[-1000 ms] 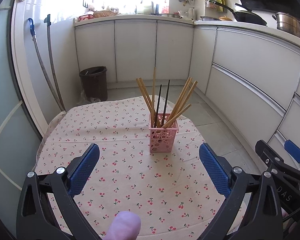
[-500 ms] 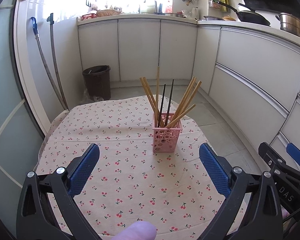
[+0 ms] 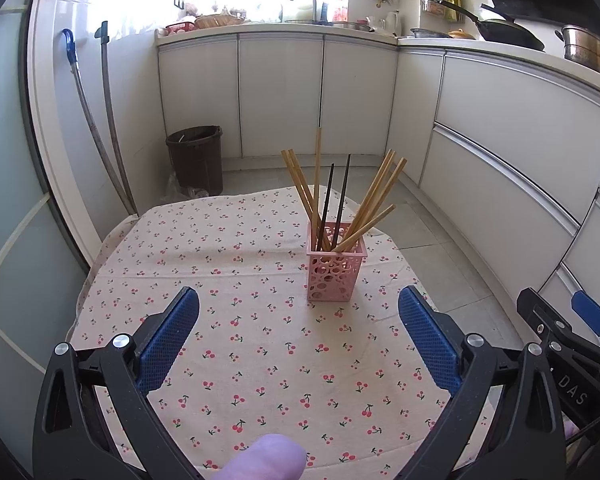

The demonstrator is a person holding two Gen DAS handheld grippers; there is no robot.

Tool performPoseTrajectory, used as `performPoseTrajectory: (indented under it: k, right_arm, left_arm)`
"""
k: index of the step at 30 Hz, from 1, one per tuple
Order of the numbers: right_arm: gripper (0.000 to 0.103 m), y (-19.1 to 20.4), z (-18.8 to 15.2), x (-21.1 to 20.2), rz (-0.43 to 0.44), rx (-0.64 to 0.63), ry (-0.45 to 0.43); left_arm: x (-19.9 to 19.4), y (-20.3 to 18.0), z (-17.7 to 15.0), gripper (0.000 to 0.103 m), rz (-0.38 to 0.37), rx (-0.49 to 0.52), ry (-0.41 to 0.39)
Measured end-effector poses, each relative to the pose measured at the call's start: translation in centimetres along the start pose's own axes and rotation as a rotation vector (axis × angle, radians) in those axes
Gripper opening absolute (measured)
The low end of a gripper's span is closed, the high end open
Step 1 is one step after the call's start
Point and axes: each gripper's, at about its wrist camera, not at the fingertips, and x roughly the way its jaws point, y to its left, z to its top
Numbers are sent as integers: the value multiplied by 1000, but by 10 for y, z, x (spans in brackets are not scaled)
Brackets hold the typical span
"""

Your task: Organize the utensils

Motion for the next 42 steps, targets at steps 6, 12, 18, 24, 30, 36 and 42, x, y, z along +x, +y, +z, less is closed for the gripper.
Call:
performPoseTrajectory:
  k: [6,12,18,24,30,36,42]
  right_arm:
    - [90,0,0,1,2,-5,4]
    - [90,1,0,2,2,-5,8]
    - [90,1,-1,3,2,-5,12]
    - [90,1,-2,4,2,-6,16]
    - [90,1,-2,4,2,-7,18]
    - [90,2,-2,5,0,-10,20]
    - [90,1,-3,5,0,-10,21]
  left_arm:
    - [1,-1,-1,96,-1,7,3]
    - [1,-1,-1,96,-1,7,4]
    - [1,-1,-1,96,-1,7,3]
    - [2,-2,0,96,3,6,7]
    - [2,-1,0,96,8,2,6]
    - [2,-1,0,96,9,1,6]
    - [3,0,-1,96,10,0,8]
